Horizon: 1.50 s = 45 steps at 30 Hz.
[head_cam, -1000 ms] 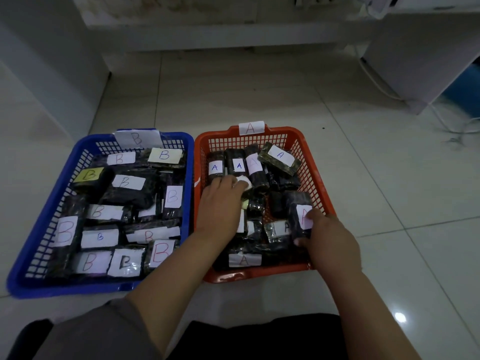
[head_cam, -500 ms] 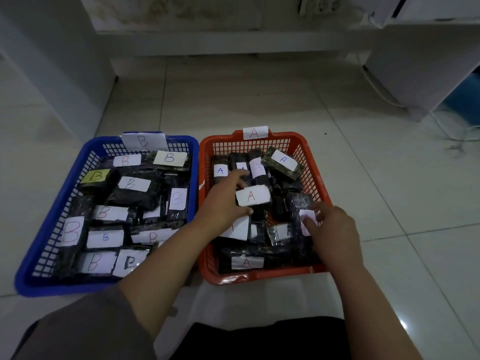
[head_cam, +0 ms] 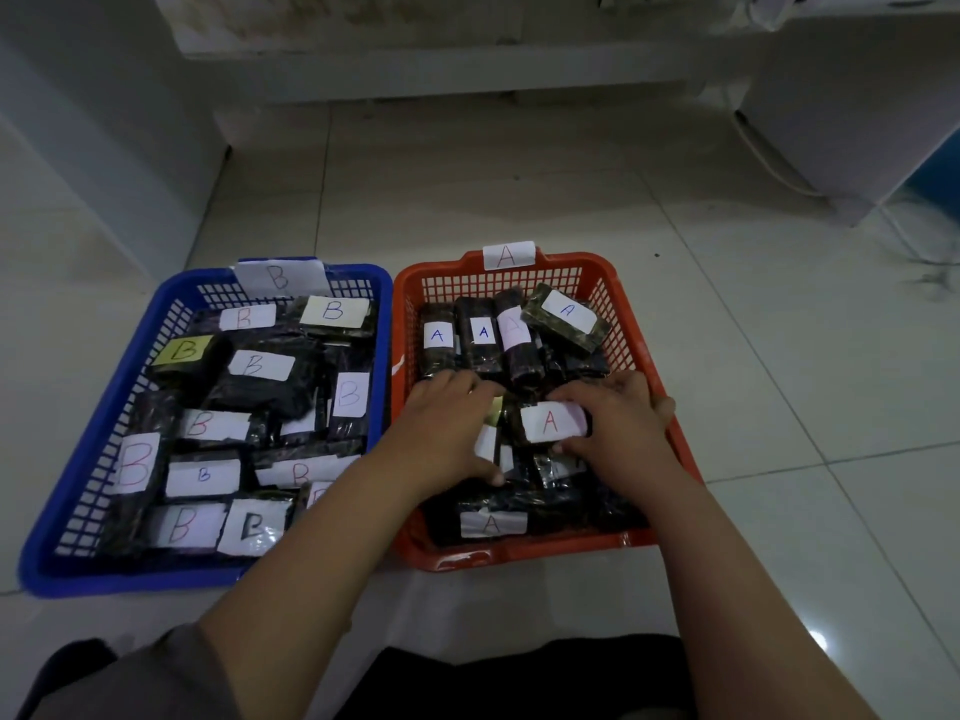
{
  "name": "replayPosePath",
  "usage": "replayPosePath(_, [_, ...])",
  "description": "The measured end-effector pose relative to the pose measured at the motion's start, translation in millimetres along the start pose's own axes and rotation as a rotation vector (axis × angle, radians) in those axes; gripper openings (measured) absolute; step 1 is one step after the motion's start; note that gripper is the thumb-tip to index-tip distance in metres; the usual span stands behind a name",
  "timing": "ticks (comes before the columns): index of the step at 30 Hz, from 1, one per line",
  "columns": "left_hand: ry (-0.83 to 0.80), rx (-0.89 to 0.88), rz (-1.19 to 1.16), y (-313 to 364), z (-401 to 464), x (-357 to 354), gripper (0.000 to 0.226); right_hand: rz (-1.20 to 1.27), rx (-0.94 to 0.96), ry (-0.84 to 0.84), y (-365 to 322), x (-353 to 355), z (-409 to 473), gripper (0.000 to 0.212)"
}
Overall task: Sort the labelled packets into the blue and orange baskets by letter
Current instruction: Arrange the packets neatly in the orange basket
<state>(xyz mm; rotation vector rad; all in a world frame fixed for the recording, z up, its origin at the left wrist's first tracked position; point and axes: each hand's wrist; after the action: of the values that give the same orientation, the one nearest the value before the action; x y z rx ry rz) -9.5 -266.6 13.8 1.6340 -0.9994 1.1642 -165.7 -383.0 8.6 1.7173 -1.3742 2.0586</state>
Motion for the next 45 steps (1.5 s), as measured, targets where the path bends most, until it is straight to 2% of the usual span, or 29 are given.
replayPosePath(2, [-0.058,0.002,0.101,-10,-4,1,0.085,-0.063,-0.005,0.005,0,-2,3,0.044])
replayPosePath(5, [-0.136,-0.013,0.119,-17,-7,1,0.076,-0.124,0.018,0.052,-1,-5,5,0.035])
replayPosePath(8, [-0.066,-0.008,0.052,-23,-9,-1,0.062,-0.125,0.003,0.057,0,-8,7,0.034])
replayPosePath(13, [0.073,0.01,-0.081,-25,-12,2,0.068,-0.062,-0.034,0.017,4,-9,7,0.049])
replayPosePath(17, [0.053,0.04,-0.076,-15,-20,-3,0.075,-0.021,-0.025,0.014,9,-8,4,0.062])
replayPosePath(19, [0.044,0.074,-0.176,-2,-26,-5,0.073,-0.001,-0.03,-0.019,9,-5,2,0.07])
replayPosePath(22, [0.047,0.092,-0.288,23,-31,-10,0.062,0.187,-0.042,0.092,9,3,-8,0.064])
replayPosePath(25, [0.039,0.042,-0.274,41,-28,-22,0.067,0.423,-0.048,0.194,13,11,-30,0.049])
replayPosePath(28, [0.051,0.059,-0.291,51,-20,-28,0.069,0.386,-0.053,0.095,19,12,-44,0.046])
replayPosePath(32, [0.082,0.125,-0.308,56,-20,-31,0.071,0.277,-0.111,0.002,15,8,-45,0.054])
replayPosePath(38, [0.025,0.15,-0.542,42,-28,-33,0.048,0.022,-0.095,-0.105,12,2,-42,0.061])
replayPosePath(43, [0.064,0.179,-0.608,40,-24,-33,0.049,0.101,-0.11,-0.09,9,3,-41,0.063])
replayPosePath(45, [0.065,0.182,-0.635,40,-22,-35,0.058,0.153,-0.131,-0.1,5,6,-41,0.064])
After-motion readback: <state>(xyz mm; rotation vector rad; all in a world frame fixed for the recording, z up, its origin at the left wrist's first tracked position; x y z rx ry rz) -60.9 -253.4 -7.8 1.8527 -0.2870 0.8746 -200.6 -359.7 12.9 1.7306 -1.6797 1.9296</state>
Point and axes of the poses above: each hand's wrist, its own z-axis towards the middle knuckle, its own x-axis out of the back of the hand, y = z × x, and after that the axes turned 9 degrees about z, right-handed
